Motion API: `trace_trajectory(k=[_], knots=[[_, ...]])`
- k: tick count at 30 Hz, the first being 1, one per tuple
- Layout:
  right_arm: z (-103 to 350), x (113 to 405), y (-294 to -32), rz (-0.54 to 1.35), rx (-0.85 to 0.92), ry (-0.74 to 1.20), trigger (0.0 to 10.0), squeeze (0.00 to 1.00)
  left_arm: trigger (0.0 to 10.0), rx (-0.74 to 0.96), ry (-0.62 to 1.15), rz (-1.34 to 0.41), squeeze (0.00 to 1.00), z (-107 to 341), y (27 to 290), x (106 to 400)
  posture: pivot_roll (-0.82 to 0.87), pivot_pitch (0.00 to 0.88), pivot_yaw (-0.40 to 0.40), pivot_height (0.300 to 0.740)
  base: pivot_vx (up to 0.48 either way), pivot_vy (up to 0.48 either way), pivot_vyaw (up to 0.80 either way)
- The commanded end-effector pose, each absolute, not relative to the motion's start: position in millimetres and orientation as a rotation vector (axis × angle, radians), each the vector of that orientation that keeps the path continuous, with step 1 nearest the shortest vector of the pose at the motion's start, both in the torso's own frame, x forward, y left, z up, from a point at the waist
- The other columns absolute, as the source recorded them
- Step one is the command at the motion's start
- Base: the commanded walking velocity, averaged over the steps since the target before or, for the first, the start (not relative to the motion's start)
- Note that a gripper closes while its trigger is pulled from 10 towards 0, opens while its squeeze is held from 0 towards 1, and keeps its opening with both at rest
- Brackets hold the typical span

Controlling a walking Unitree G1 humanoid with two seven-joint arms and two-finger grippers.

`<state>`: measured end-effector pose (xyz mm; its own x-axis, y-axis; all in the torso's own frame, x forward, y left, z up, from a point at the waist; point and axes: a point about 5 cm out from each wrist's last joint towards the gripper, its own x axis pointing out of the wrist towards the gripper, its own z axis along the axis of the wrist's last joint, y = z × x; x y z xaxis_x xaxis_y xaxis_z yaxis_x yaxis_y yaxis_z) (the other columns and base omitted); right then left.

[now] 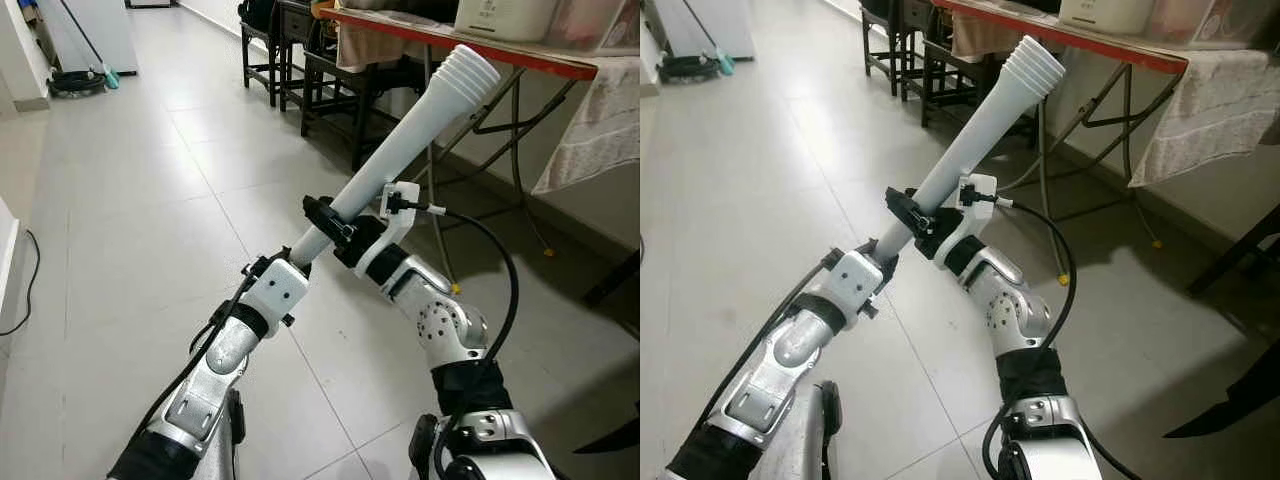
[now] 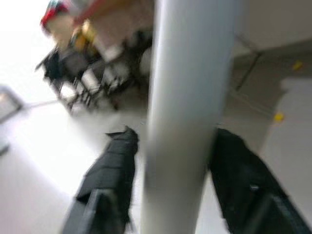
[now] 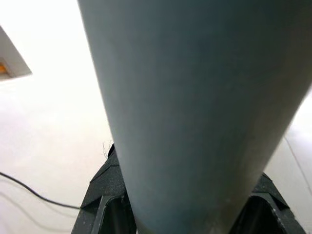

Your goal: Building children table

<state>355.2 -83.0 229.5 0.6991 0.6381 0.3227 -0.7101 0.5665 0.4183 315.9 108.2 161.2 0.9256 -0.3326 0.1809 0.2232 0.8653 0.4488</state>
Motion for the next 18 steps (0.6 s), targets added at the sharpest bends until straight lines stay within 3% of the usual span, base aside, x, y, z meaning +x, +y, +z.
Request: trace_trajectory(k=[1, 6, 7, 8, 16, 17, 18], knots=[[238.4, 356.0, -85.7, 0.796, 0.558, -0.186, 0.0, 0.0, 10.0, 0.441, -0.226, -0.274, 1.0, 154.8, 115.6, 315.8, 0.21, 0.0, -0.071, 0.424, 0.0, 0.0, 0.0], [239.3, 357.4, -88.8, 0.779, 0.553, -0.192, 0.0, 0.0, 10.0, 0.468, -0.217, -0.205, 1.0, 156.0, 125.7, 318.9, 0.22, 0.0, -0.07, 0.424, 0.0, 0.0, 0.0], [240.4, 359.5, -92.0, 0.751, 0.53, -0.198, 0.0, 0.0, 10.0, 0.483, -0.202, -0.212, 0.0, 154.3, 128.2, 319.1, 0.21, 0.0, -0.072, 0.424, 0.0, 0.0, 0.0], [241.8, 363.4, -99.2, 0.69, 0.481, -0.204, 10.0, 0.0, 10.0, 0.487, -0.188, -0.192, 0.0, 153.2, 134.5, 318.3, 0.21, 0.0, -0.068, 0.424, 0.0, 0.0, 0.0], [246.9, 369.1, -140.7, 0.491, 0.359, -0.289, 10.0, 0.0, 10.0, 0.447, -0.157, -0.119, 0.0, 149.9, 156.7, 309.2, 0.22, 0.0, -0.074, 0.424, 0.0, 0.0, 0.0], [245.5, 366.0, -170.3, 0.352, 0.263, -0.334, 10.0, 0.0, 10.0, 0.387, -0.111, -0.096, 0.0, 140.3, 165.0, 297.1, 0.21, 0.0, -0.071, 0.434, 0.0, 0.0, 0.0], [245.5, 366.0, -170.3, 0.352, 0.263, -0.334, 10.0, 0.0, 10.0, 0.387, -0.111, -0.096, 0.0, 140.3, 165.0, 297.1, 0.21, 0.0, -0.071, 0.434, 0.0, 0.0, 0.0]])
